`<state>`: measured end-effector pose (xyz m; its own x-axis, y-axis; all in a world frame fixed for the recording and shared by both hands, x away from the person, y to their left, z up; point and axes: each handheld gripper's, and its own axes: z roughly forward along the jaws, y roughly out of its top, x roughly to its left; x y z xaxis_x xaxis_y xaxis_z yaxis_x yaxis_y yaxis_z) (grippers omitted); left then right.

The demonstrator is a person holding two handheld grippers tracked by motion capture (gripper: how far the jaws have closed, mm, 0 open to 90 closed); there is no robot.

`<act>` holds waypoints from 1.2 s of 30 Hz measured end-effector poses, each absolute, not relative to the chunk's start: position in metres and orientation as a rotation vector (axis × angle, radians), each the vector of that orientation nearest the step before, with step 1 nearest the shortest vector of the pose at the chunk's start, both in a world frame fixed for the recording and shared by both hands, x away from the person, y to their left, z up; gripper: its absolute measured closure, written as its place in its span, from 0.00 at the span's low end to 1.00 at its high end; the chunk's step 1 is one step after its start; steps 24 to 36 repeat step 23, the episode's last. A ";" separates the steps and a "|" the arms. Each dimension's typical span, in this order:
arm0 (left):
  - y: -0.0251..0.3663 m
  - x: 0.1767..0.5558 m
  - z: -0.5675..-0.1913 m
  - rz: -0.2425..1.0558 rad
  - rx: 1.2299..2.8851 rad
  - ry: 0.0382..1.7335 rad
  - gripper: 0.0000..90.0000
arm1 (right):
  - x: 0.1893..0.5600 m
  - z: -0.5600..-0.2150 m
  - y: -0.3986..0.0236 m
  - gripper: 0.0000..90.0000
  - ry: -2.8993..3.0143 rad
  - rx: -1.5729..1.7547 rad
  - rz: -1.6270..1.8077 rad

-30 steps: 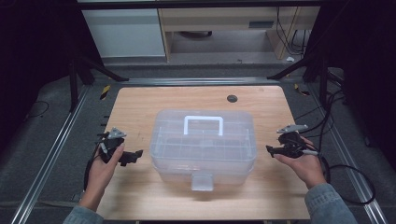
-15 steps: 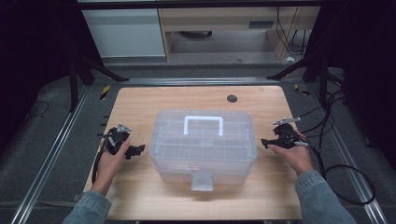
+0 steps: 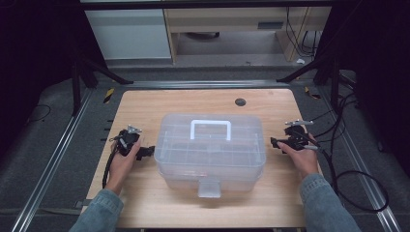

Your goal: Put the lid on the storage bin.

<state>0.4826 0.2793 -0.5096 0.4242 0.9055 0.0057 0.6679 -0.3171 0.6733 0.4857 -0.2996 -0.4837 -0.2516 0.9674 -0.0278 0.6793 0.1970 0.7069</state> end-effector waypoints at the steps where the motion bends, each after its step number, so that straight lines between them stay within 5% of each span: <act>1: 0.280 0.483 -0.510 0.514 2.078 1.325 0.05 | 0.487 -0.485 -0.299 0.11 2.002 1.533 0.803; 18: 0.279 0.486 -0.517 0.554 2.021 1.300 0.02 | 0.496 -0.505 -0.289 0.00 1.962 1.551 0.805; 36: 0.279 0.486 -0.517 0.551 2.021 1.305 0.00 | 0.497 -0.505 -0.289 0.00 1.962 1.550 0.808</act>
